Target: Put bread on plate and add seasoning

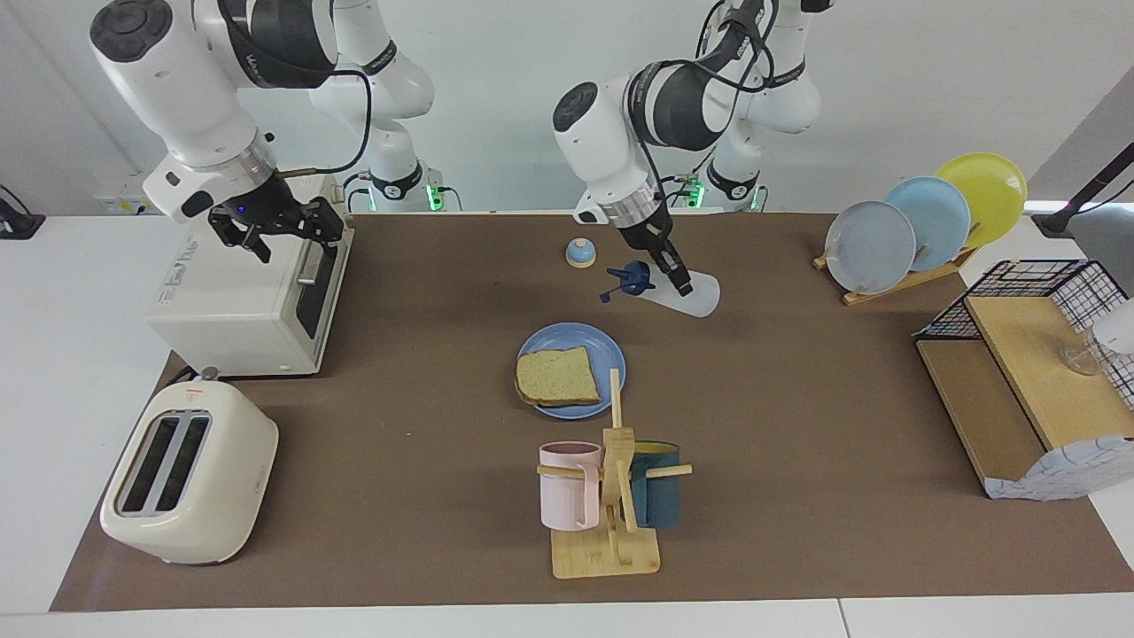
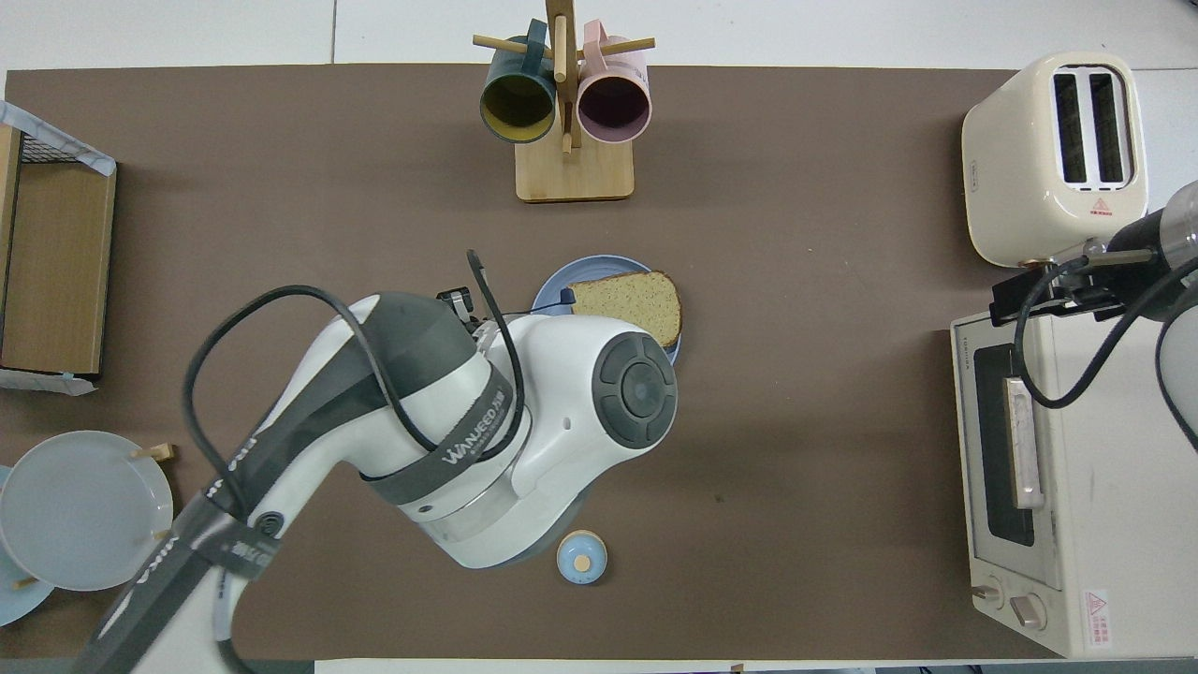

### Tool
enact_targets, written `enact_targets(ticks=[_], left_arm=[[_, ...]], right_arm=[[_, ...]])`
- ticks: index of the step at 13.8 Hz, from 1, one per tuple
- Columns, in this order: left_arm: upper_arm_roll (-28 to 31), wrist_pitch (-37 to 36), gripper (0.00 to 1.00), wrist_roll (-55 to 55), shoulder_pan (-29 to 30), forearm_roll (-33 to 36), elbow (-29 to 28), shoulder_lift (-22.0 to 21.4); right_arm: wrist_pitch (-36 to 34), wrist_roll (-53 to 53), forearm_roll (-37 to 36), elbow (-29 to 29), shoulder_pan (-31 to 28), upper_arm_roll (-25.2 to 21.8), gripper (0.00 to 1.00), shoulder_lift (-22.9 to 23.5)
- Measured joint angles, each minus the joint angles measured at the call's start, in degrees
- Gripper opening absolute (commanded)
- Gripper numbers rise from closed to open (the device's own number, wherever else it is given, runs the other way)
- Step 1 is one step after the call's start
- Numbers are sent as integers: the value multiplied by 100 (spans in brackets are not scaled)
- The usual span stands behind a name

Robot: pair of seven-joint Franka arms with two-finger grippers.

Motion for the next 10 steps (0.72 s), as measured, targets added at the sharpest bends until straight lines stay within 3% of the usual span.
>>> enact_targets(ticks=[5, 10], left_arm=[[6, -813, 0, -189, -489, 1184, 1408, 1577], [12, -1291, 0, -157, -754, 2110, 1594, 1862]], right_arm=[[22, 0, -63, -25, 105, -185, 100, -30], [32, -27, -63, -34, 80, -240, 100, 1]])
